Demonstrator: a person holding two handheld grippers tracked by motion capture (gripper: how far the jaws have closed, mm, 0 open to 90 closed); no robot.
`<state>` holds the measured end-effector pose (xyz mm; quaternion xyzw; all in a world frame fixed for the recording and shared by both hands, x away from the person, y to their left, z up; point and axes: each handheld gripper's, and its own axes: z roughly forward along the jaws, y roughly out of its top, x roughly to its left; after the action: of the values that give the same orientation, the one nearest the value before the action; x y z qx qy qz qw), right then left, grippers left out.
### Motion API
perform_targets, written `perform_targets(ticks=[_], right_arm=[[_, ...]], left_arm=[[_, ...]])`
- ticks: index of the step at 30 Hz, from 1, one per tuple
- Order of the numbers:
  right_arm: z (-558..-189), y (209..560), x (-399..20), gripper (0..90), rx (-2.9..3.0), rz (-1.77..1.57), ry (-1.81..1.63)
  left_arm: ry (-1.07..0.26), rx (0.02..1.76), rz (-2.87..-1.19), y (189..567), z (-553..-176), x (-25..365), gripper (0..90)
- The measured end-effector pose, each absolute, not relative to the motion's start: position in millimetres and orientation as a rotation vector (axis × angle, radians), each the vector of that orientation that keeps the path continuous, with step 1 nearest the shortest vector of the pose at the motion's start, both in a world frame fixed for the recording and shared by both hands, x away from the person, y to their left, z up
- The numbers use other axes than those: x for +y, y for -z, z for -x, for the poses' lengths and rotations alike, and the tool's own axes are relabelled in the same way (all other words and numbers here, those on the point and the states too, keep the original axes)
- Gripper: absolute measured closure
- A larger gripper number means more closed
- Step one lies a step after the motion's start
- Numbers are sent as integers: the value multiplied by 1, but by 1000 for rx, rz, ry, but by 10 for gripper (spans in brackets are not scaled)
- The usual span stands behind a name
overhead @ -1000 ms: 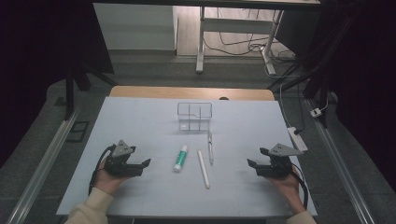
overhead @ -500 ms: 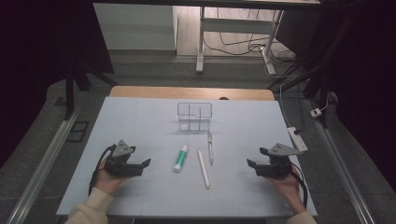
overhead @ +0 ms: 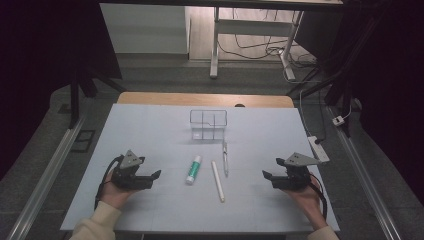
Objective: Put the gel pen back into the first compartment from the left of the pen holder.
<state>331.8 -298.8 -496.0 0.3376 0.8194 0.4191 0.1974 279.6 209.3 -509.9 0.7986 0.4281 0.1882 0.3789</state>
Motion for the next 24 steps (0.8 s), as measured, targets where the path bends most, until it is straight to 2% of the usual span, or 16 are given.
perform_targets(ticks=[24], right_arm=[[-340, 490, -256, 280, 2374, -920, -1134]], left_arm=[[-472, 1087, -2073, 514, -280, 205, 209]])
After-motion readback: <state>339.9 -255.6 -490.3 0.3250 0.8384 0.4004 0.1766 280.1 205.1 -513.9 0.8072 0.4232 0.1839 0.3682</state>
